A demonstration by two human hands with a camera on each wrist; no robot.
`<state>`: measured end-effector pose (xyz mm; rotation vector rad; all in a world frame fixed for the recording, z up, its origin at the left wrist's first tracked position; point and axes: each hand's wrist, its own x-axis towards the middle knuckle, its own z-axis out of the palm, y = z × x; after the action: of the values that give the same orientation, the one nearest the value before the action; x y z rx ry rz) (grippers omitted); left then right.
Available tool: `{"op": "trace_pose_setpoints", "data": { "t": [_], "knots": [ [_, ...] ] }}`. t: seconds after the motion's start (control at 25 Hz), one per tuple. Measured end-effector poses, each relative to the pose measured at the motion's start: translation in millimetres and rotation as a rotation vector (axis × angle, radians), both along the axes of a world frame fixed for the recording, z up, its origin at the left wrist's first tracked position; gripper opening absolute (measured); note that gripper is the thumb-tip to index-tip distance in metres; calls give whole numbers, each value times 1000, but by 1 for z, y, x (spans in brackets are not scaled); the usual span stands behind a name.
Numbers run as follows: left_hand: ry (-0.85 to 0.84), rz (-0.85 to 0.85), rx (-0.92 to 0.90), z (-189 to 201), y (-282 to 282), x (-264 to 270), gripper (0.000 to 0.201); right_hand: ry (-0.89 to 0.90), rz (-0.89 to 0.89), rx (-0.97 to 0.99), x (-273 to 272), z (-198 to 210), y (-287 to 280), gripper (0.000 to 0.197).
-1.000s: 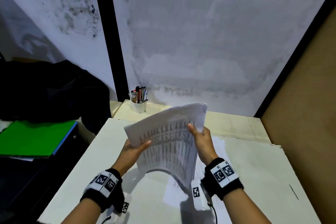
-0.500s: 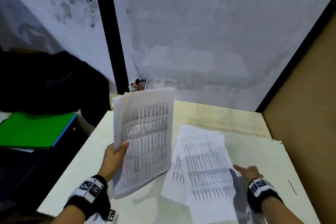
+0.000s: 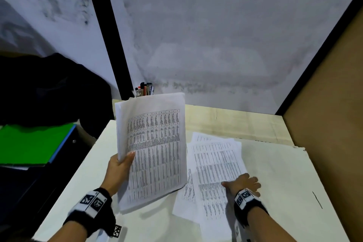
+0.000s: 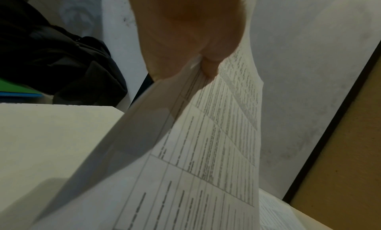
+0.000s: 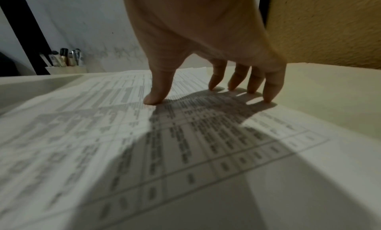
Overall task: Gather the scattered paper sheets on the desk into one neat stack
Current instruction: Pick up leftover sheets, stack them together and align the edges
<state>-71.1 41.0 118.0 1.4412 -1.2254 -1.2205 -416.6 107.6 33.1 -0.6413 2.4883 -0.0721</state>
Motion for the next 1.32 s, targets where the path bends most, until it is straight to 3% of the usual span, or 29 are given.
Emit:
{"op": "trace_pose_setpoints", "data": {
  "t": [0.16, 0.28, 0.4, 0.52, 0.64, 0.68, 0.88, 0.96, 1.16, 1.32],
  "knots": [
    [31, 5, 19, -1, -2, 0, 19, -102, -80, -62, -15, -1, -6, 113],
    [40, 11, 21, -4, -2, -1, 20, -173, -88, -49, -25, 3, -12, 75],
    [35, 21, 20, -7, -2, -4, 20, -85, -58, -6, -8, 4, -16, 82],
    [31, 24, 23, -7, -2, -3, 20, -176, -119, -92, 14, 0, -25, 82],
    [24, 27, 16, -6, -3, 1, 20, -231, -75, -157, 13, -3, -30, 37],
    [25, 27, 16, -6, -2, 2, 20, -224, -75, -164, 12, -6, -29, 34],
    [51, 26, 30, -4, 3, 4, 19, 28, 9, -63, 31, 1, -19, 53],
    [44, 28, 18, -3, 6, 4, 19, -73, -17, -150, 28, -5, -21, 58],
    [50, 39, 0, 1, 15, 8, 19, -221, -58, -264, 17, -10, -12, 25],
    [36, 53, -29, 4, 19, 14, 20, -239, 19, -445, -2, 30, -7, 25]
  ]
}}
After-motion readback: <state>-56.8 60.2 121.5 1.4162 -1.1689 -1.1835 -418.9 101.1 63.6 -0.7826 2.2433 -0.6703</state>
